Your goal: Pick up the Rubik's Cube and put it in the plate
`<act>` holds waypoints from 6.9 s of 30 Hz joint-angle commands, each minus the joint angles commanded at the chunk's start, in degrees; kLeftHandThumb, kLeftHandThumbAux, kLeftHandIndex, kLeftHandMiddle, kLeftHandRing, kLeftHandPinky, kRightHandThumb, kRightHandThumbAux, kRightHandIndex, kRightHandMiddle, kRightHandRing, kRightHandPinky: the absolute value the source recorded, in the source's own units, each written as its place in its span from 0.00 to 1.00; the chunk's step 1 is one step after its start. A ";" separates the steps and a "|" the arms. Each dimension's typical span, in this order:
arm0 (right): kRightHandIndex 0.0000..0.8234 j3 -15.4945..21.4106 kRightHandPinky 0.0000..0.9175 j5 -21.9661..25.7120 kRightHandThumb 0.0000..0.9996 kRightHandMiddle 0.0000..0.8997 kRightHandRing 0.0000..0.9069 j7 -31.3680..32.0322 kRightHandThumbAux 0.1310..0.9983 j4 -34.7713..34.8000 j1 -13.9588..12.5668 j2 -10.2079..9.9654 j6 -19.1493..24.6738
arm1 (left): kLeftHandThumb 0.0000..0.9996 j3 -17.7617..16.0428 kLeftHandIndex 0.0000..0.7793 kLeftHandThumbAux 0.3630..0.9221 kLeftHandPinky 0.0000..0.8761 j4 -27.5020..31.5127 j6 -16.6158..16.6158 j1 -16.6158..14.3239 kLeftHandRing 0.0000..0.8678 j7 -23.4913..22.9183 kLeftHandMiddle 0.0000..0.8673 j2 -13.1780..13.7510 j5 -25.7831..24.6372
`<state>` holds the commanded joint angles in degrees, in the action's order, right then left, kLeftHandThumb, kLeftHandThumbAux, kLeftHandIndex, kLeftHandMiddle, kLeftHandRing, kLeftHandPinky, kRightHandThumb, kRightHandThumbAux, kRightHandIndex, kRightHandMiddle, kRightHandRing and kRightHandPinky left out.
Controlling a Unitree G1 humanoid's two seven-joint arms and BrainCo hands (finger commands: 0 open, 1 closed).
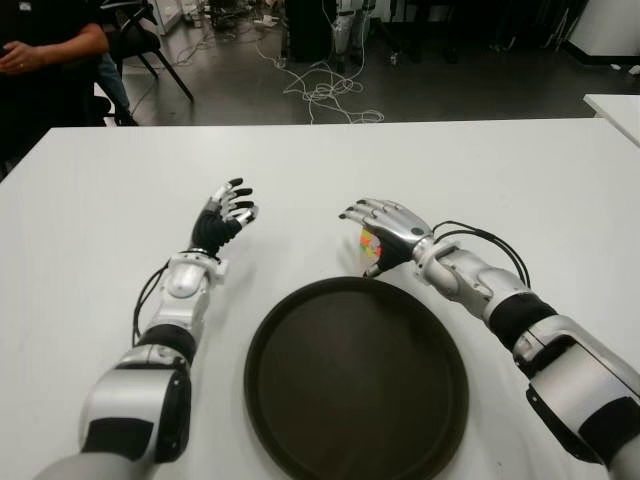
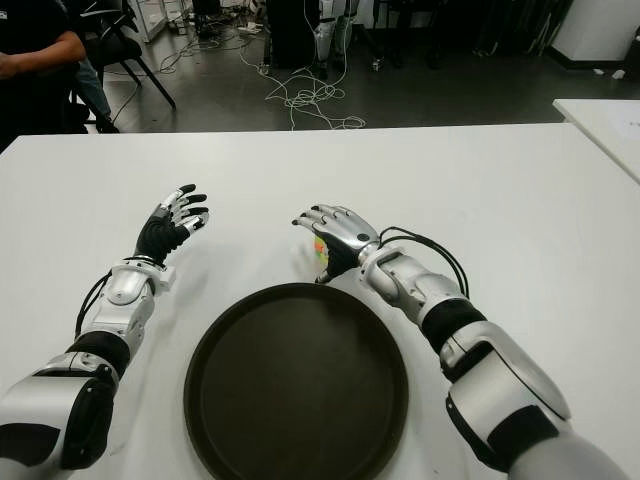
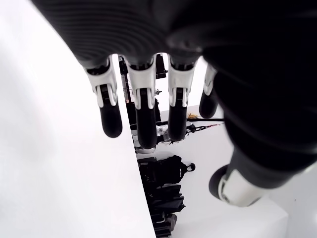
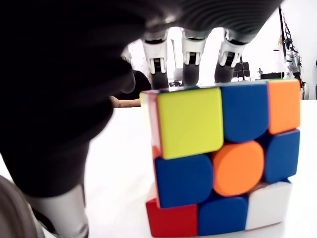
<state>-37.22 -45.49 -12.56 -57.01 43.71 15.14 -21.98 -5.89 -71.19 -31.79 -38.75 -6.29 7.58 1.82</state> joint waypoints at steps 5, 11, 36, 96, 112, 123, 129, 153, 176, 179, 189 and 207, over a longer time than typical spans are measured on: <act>0.05 0.18 0.04 0.18 0.00 0.01 0.01 1.09 0.79 -0.27 0.20 0.05 -0.19 | 0.16 -0.11 0.15 0.64 0.24 -0.02 -0.22 0.06 0.25 0.04 0.24 -0.09 -0.15; 0.05 0.46 0.05 0.47 0.00 0.02 0.03 3.28 0.79 -0.86 0.48 0.07 -0.12 | 0.16 -0.14 0.14 0.63 0.23 -0.05 -0.10 0.07 0.24 -0.09 0.24 -0.08 -0.21; 0.06 1.33 0.05 0.73 0.00 0.04 0.04 7.52 0.79 -1.55 1.47 0.53 3.65 | 0.16 -0.45 0.13 0.65 0.22 0.04 0.00 0.09 0.23 -0.48 0.23 -0.11 -0.36; 0.15 -3.21 0.22 -1.15 0.00 0.18 0.21 6.35 0.83 -8.96 4.14 -0.76 2.55 | 0.15 -0.36 0.14 0.62 0.20 0.22 -0.08 0.23 0.23 -0.01 0.23 0.32 0.02; 0.50 -0.47 0.49 0.97 0.69 0.50 0.49 0.78 0.69 -8.16 3.77 -0.70 6.04 | 0.17 -0.76 0.14 0.64 0.23 0.35 -0.09 0.26 0.23 -0.01 0.23 0.30 -0.34; 0.50 0.89 0.48 1.31 0.69 0.53 0.52 -1.86 0.69 -7.10 3.35 -0.90 8.66 | 0.18 -0.98 0.15 0.63 0.23 0.37 0.05 0.33 0.24 -0.28 0.23 0.27 -0.58; 0.50 1.40 0.47 1.32 0.69 0.53 0.52 -2.71 0.69 -6.81 3.13 -0.95 8.71 | 0.18 -0.98 0.14 0.63 0.23 0.40 0.18 0.35 0.24 -0.20 0.23 0.30 -0.52; 0.50 2.76 0.45 1.63 0.70 0.48 0.49 -3.90 0.69 -4.88 2.51 -0.25 6.72 | 0.17 -0.98 0.14 0.63 0.23 0.41 0.32 0.29 0.24 -0.16 0.24 0.51 -0.43; 0.40 12.90 0.14 5.24 0.55 0.20 0.18 -3.76 0.73 19.12 -5.41 14.79 3.38 | 0.17 -0.93 0.13 0.63 0.21 0.21 0.67 0.01 0.23 -0.08 0.23 0.35 -0.33; 0.13 15.30 0.04 6.17 0.14 0.08 0.06 -2.41 0.76 25.05 -8.00 15.70 5.15 | 0.16 -0.95 0.14 0.62 0.22 0.18 0.70 -0.02 0.23 -0.21 0.23 0.39 -0.36; 0.00 19.57 0.00 6.08 0.00 0.00 0.00 -5.21 0.75 28.82 -13.72 17.82 3.70 | 0.17 -1.00 0.14 0.63 0.22 0.17 1.37 -0.26 0.23 -0.27 0.22 0.34 -0.44; 0.00 24.51 0.00 4.82 0.00 0.00 0.00 -6.27 0.79 35.91 -22.74 17.92 6.66 | 0.18 -0.95 0.13 0.62 0.21 0.03 1.52 -0.27 0.23 -0.01 0.23 0.34 -0.34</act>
<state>-12.71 -40.67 -18.83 -21.10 20.97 33.07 -15.32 -6.85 -71.16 -30.27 -39.02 -6.30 7.92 1.48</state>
